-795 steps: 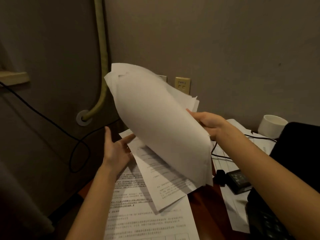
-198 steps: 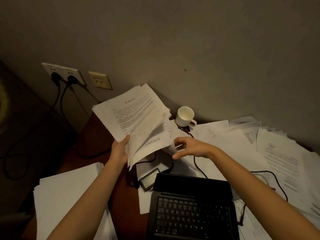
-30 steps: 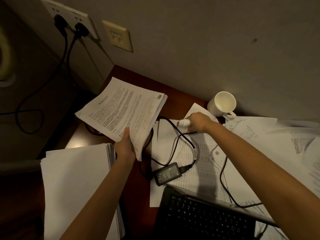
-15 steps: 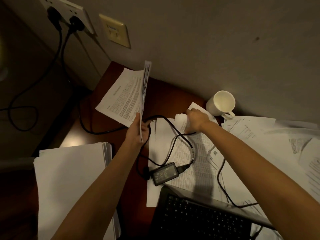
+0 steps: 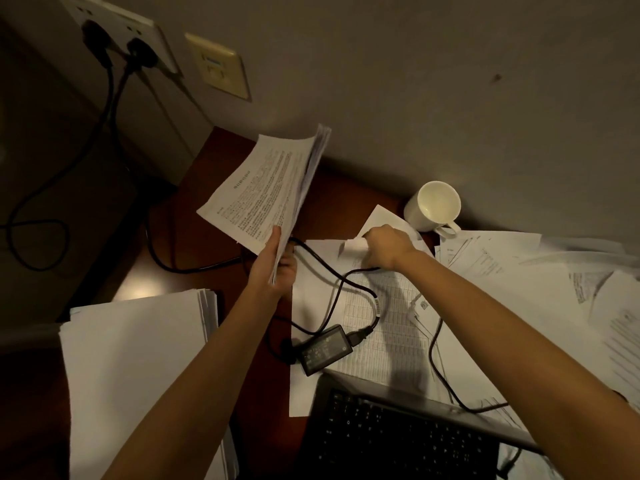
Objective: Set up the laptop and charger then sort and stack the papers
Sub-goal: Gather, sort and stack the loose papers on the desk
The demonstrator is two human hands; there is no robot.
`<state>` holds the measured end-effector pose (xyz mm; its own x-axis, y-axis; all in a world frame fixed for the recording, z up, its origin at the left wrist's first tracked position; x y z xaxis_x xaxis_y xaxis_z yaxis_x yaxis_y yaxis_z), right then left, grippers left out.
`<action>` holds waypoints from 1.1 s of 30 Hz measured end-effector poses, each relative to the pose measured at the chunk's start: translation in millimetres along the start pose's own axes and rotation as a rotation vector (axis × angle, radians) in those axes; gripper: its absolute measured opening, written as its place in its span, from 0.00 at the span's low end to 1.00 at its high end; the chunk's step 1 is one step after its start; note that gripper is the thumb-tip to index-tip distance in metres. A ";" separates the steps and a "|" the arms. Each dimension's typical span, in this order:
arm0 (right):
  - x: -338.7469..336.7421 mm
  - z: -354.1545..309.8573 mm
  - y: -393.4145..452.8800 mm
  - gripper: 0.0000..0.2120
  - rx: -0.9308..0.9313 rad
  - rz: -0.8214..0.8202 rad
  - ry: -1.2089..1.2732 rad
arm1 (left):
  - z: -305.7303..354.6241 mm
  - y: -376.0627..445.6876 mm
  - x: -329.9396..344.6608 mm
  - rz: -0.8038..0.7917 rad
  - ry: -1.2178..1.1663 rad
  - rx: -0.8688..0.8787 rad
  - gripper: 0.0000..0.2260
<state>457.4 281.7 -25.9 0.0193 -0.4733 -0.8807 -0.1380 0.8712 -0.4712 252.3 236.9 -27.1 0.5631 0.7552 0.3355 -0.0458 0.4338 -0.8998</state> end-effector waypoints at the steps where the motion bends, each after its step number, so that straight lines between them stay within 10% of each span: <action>1: -1.3 -0.7 -0.2 0.22 0.015 0.004 0.005 | -0.2 -5.7 -1.9 0.028 0.035 0.037 0.13; 10: -12.6 -6.9 -9.3 0.20 -0.057 -0.185 -0.033 | -5.1 -47.7 -14.7 0.086 0.053 0.146 0.17; 25: -86.1 -27.6 -74.3 0.15 -0.108 0.097 -0.187 | -5.8 -87.8 -44.8 0.025 -0.033 0.225 0.04; 33: -137.9 -28.0 -120.5 0.13 -0.055 0.237 -0.200 | -10.9 -120.5 -52.8 -0.069 0.093 0.276 0.21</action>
<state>443.6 238.3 153.7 0.1740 -0.2181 -0.9603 -0.2155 0.9431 -0.2532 237.0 139.4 60.5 0.6453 0.6766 0.3547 -0.2202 0.6093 -0.7618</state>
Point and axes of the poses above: each hand's wrist, its own y-axis towards the middle knuckle, its own x-axis out of the palm, z = x × y, the point moved 1 cm from there along y, towards the middle knuckle, and after that the axes turned 8 degrees about z, right-handed, at the moved point
